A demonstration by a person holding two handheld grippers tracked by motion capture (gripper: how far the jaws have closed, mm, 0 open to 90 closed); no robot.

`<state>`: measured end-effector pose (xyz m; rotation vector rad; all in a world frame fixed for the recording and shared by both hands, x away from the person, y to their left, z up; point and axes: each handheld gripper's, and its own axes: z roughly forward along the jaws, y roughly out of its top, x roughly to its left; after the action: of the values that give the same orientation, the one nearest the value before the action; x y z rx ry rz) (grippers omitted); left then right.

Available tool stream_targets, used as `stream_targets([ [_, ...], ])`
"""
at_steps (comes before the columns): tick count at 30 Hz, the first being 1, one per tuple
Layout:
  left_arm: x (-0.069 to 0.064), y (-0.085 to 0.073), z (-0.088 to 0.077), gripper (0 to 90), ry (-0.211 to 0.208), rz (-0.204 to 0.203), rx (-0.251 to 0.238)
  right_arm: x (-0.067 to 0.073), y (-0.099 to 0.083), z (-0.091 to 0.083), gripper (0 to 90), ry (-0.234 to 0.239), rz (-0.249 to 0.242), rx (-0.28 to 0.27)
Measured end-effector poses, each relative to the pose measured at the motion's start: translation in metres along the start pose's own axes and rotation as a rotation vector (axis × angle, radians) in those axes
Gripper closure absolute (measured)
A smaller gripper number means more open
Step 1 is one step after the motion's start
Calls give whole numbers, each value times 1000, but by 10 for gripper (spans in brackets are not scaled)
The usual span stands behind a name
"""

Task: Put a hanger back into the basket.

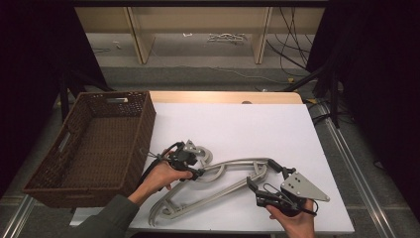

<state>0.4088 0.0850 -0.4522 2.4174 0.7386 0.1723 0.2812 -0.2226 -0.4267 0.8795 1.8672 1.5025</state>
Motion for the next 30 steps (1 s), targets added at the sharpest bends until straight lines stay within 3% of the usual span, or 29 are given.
stream_targets([
  [4,-1,2,8,580,-19,-14,27,0,0,0,169,13,-5,4],
  [7,-3,5,16,660,-37,-25,74,1,0,1,171,9,-1,-6],
  [11,0,6,18,772,-60,-24,72,1,1,0,174,27,0,-4],
  [14,4,5,15,796,-55,-41,70,1,1,0,175,36,-2,5],
  [15,4,5,14,799,-67,-68,71,1,0,1,174,31,-4,1],
  [23,9,6,5,805,-89,-107,42,2,1,1,176,34,-3,0],
  [25,10,7,-2,806,-122,-139,-8,2,1,0,176,32,-7,3],
  [30,6,11,-13,809,-115,-130,-52,1,0,1,176,31,-6,1],
])
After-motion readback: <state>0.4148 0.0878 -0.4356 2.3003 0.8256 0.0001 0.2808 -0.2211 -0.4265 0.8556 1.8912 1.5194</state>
